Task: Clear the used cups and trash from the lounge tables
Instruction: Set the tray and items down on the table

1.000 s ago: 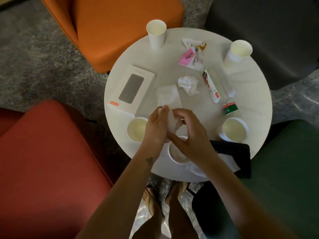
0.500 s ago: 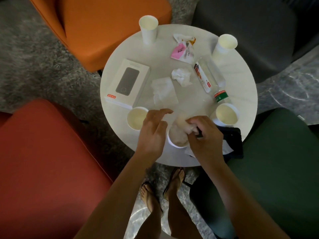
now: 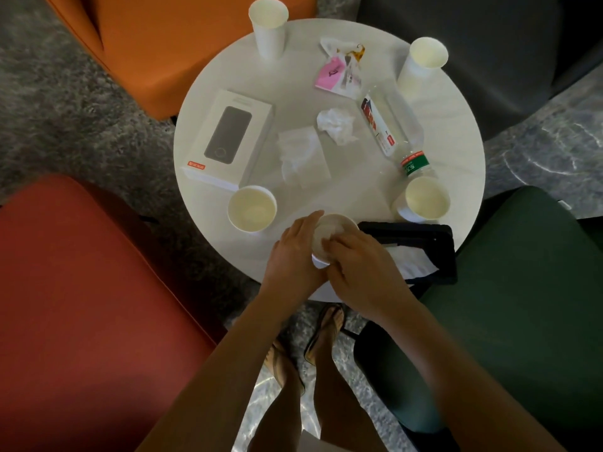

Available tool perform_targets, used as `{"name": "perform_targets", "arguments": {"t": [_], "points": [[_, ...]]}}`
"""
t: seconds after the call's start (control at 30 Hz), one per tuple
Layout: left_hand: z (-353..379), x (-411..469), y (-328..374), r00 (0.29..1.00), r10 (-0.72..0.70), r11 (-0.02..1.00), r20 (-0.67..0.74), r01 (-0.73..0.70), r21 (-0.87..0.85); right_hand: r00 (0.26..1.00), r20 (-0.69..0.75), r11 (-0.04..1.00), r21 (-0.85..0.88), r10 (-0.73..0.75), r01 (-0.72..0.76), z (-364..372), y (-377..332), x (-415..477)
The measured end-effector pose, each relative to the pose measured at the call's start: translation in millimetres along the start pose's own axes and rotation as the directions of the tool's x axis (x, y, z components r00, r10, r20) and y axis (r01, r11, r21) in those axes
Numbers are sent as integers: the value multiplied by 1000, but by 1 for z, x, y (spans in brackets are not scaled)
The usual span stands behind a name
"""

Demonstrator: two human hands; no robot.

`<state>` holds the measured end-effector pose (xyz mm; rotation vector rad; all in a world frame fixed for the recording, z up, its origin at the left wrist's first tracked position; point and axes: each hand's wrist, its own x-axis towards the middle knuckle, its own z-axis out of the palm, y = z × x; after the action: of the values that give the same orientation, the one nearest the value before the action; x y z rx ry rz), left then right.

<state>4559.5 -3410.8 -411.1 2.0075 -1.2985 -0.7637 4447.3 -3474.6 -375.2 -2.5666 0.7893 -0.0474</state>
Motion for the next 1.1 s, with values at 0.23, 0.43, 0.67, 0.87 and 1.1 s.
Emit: {"name": "perform_targets", "arguments": {"t": [0.23,0.43,0.67,0.87,1.1], "points": [[8,4,-10,999,37,999,-28,-36,27,987,154,978,-207,39,-7,11,4,8],[2,4,-10,999,35,997,16,-36,61,985,172,977,-209,-7,44,8,1,12],[-5,0,-2,998,-46,998,31,44,52,997,77,991,-136,22,-12,-10,-10,9],[-31,-9,1,999,45,985,-13,-42,170,985,-172,985,-170,1,-30,-36,-11,16],[-75,8,-5,982,-63,961,-179,109,255,899,-409,981,-42,155,-188,-56,17,43]]}}
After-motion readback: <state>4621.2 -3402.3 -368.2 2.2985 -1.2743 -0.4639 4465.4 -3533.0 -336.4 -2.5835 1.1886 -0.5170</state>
